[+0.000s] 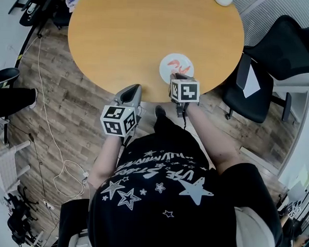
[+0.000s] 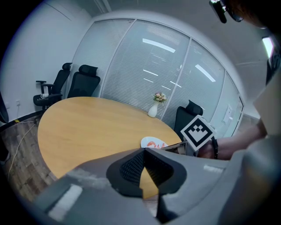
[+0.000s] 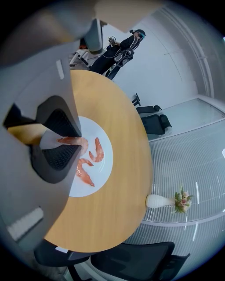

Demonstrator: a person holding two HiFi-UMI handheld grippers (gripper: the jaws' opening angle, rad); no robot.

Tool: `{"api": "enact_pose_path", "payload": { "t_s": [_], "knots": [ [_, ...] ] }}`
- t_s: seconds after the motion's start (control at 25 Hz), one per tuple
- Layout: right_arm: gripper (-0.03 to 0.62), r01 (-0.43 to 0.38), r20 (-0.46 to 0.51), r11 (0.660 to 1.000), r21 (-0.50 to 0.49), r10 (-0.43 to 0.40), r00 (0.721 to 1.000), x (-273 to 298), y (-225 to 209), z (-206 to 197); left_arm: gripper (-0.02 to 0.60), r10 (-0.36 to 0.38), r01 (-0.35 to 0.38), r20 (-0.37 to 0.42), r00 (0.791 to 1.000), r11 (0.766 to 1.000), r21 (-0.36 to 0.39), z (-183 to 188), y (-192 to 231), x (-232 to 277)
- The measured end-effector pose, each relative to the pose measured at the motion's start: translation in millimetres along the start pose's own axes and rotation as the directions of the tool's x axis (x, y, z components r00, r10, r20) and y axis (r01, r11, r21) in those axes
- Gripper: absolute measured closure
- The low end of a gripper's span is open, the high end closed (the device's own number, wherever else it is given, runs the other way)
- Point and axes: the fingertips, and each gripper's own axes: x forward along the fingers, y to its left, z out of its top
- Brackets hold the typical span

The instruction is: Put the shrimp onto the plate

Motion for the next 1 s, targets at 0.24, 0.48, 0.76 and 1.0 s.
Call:
{"api": "enact_pose_path", "payload": {
  "t_s": [0.24,0.48,0.76,1.0],
  "knots": [
    [0.533,0.013,-0.009,1.000,-0.006,-0.013,1.000,3.1,-3.2,-1.9,0.580,0.002,-0.002,0.000,1.000,1.000,0.000,-0.5,-1.0,1.1],
    [0.531,0.012,-0.019,1.000,0.007,-0.012,1.000,3.7,-1.0,-0.4,0.580,0.007,-0.007,0.002,1.000,1.000,-0.005,0.5,1.3,-2.5],
    [0.491,-0.014,-0.008,1.000,0.025,0.014,1.000,4.4,2.5,0.4,0.580,0.003,-0.003,0.007,1.000,1.000,0.002,1.9,0.2,-4.6],
    [0.491,-0.012,0.010,1.000,0.012,0.012,1.000,-1.1,2.2,5.4,0.580,0.007,-0.007,0.010,1.000,1.000,0.001,0.7,-0.1,-8.3]
  ]
}}
